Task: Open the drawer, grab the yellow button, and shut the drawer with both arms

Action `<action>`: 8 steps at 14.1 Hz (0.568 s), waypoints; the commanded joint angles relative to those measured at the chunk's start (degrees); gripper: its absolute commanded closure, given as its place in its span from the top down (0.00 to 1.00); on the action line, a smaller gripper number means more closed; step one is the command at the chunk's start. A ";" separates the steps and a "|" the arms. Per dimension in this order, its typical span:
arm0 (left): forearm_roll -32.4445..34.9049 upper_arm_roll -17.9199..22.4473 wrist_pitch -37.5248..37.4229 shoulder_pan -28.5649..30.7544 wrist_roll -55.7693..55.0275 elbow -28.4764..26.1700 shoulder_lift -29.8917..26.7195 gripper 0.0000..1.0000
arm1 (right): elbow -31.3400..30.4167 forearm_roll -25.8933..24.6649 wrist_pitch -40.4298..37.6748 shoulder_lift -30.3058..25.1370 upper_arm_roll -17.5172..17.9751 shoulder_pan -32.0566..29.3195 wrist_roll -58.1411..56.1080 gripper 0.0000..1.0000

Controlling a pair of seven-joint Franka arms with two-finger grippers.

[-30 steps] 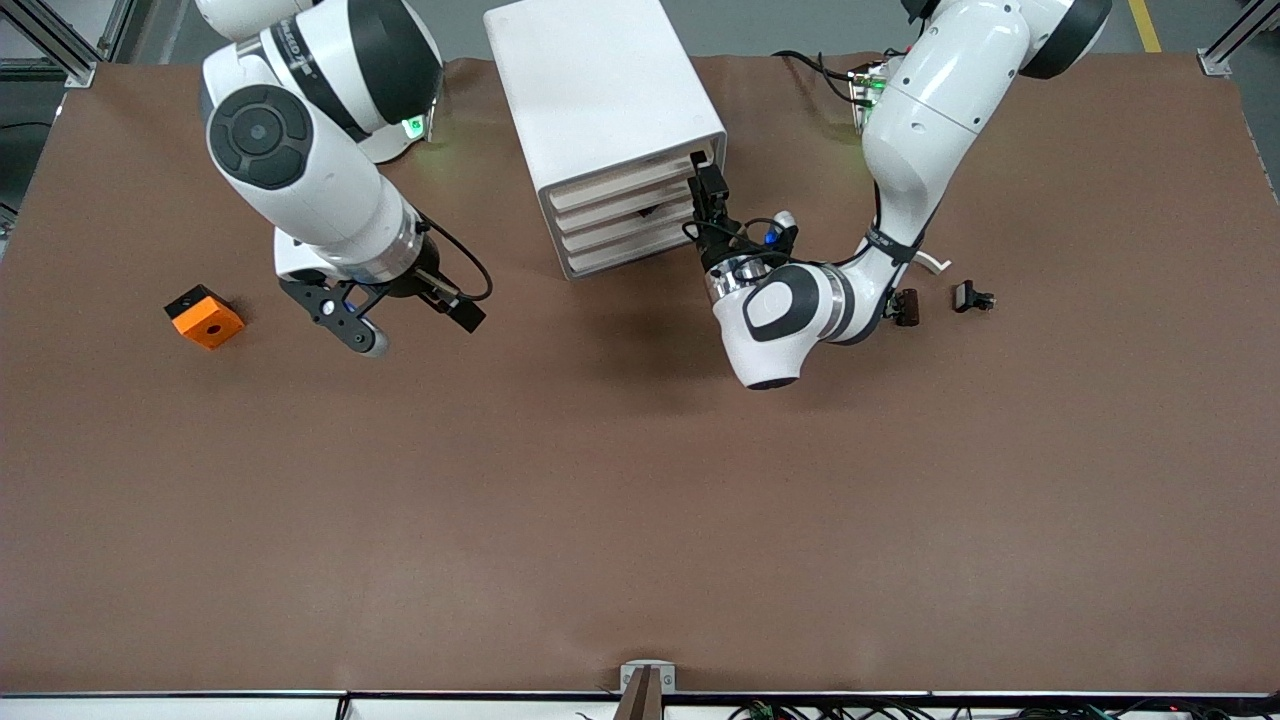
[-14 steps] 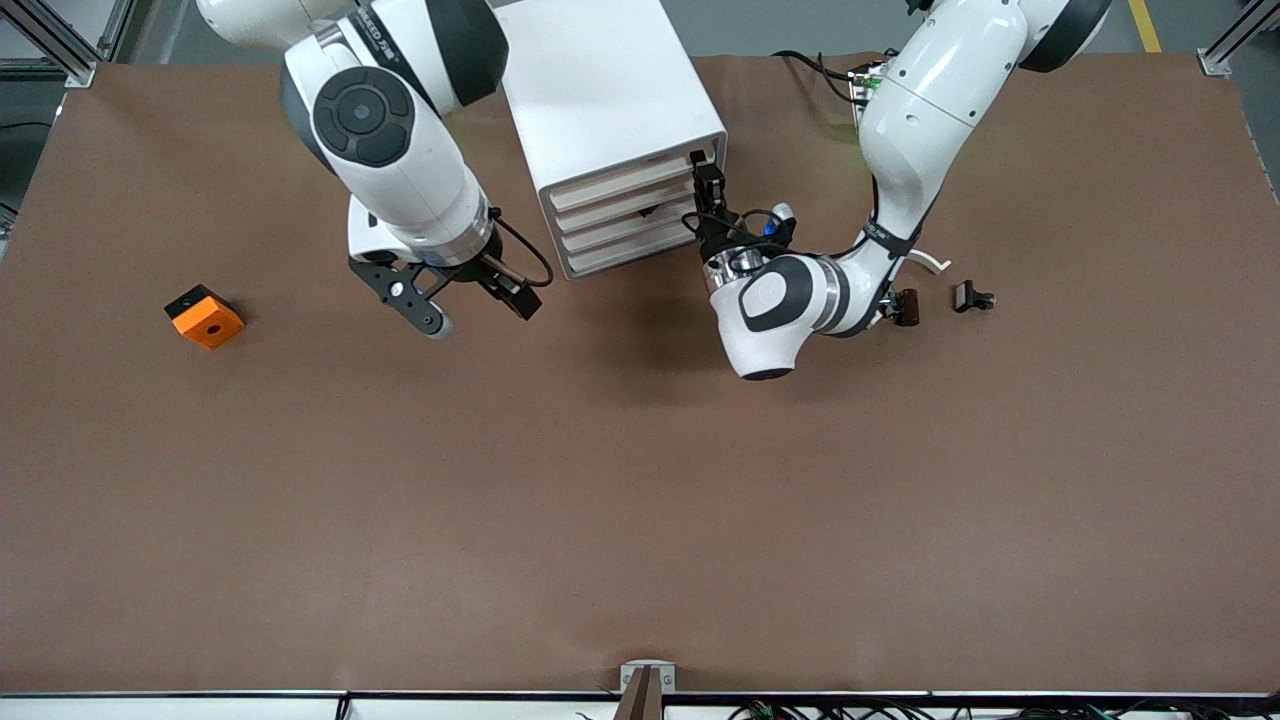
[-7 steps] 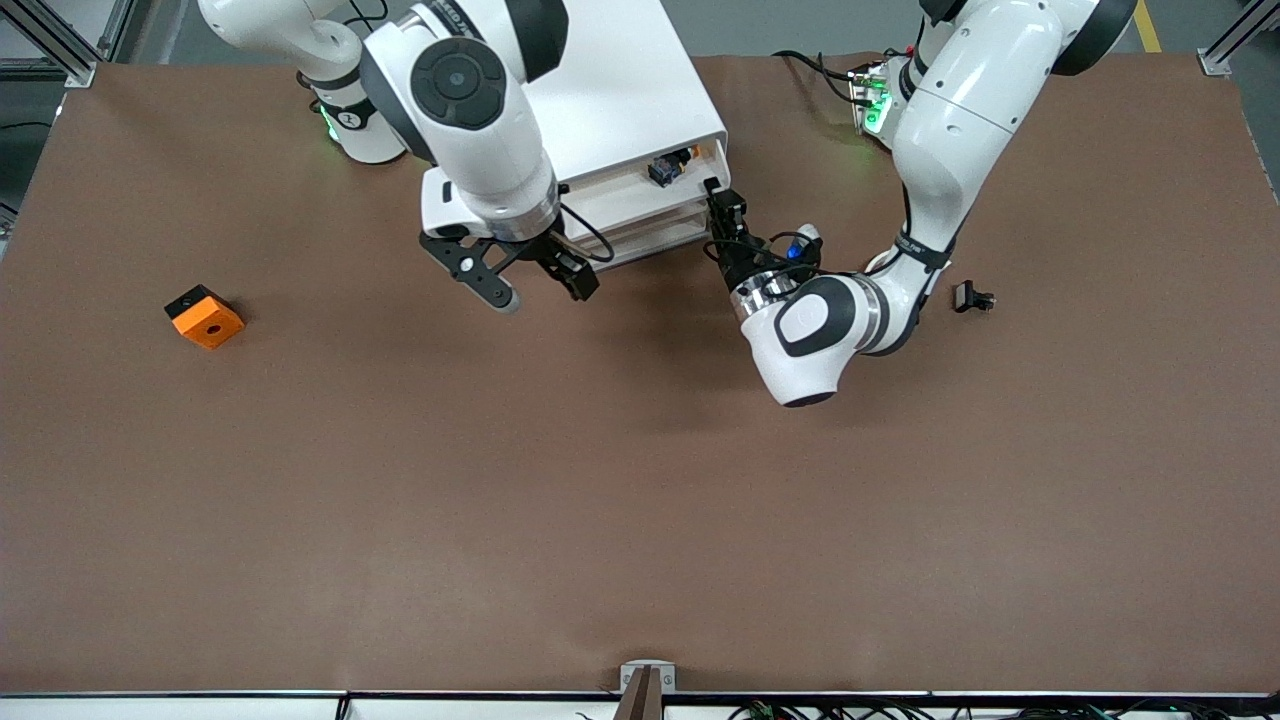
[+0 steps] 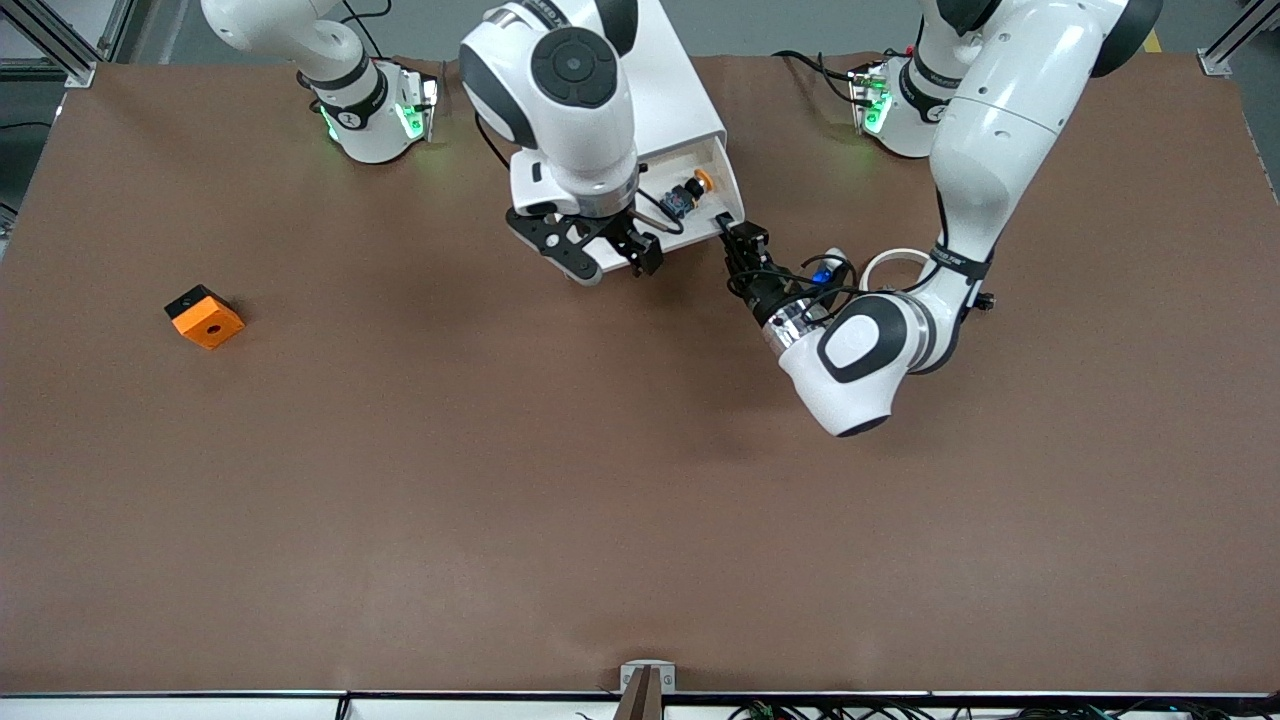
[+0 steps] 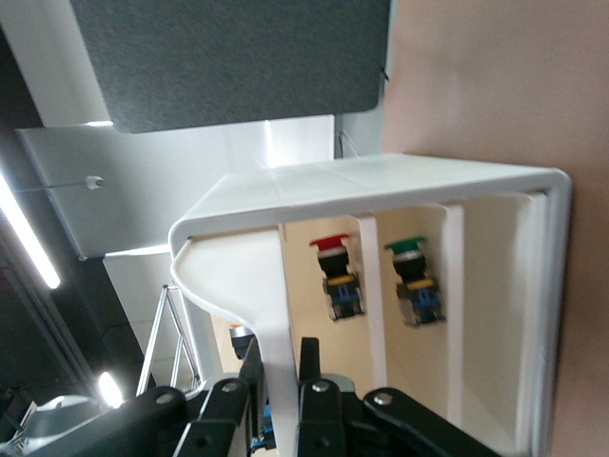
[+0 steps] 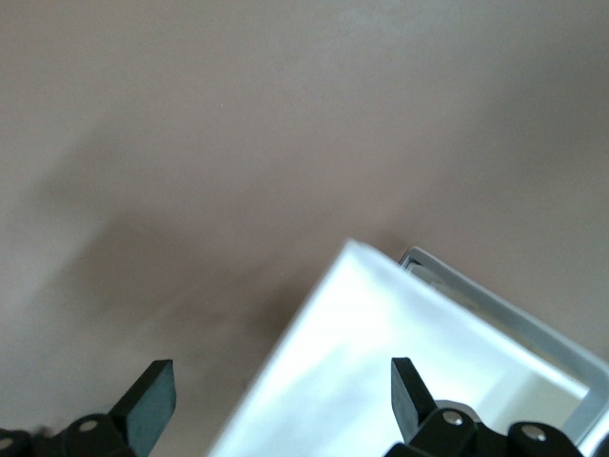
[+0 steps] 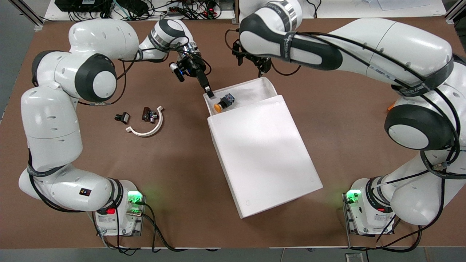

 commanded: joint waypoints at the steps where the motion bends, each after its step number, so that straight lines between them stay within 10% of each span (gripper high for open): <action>1: -1.86 -0.01 -0.97 2.34 0.76 1.20 -1.23 0.17 | 1.73 -1.82 0.11 1.45 -0.66 2.79 4.68 1.00; 6: -1.86 -0.01 0.00 3.40 1.46 0.94 -1.05 0.20 | 2.34 -1.29 4.76 3.11 -0.58 3.76 9.52 1.00; 8: -1.51 -0.01 0.00 3.32 1.72 0.85 -0.97 0.55 | 4.70 -1.29 6.52 5.57 -0.58 4.02 11.11 1.00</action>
